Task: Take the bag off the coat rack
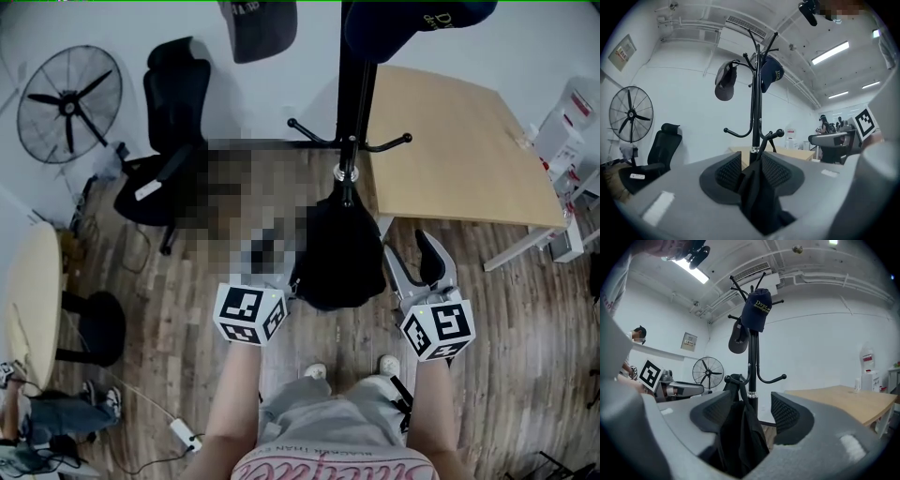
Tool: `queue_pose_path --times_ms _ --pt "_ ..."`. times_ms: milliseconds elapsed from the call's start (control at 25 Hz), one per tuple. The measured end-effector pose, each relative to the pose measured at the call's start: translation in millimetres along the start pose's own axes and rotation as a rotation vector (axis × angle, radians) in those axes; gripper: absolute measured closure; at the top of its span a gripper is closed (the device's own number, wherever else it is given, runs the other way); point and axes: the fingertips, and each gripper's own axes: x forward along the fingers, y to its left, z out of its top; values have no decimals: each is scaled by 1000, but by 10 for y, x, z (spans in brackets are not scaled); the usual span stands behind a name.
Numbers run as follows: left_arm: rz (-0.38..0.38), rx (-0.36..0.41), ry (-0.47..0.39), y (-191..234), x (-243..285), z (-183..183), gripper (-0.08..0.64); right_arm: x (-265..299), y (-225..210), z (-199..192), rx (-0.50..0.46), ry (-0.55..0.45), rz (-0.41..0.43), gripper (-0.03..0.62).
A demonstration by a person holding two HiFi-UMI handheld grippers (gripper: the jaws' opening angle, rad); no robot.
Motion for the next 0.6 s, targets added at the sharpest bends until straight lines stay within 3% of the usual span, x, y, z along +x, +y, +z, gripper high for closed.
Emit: queue_pose_path --times_ms 80,160,600 --pt "-21 -1 12 37 28 -61 373 35 15 -19 -2 -1 -20 279" --pt "-35 2 23 79 49 -112 332 74 47 -62 -8 12 -31 255" --pt "-83 3 112 141 140 -591 322 278 190 -639 5 130 -43 256"
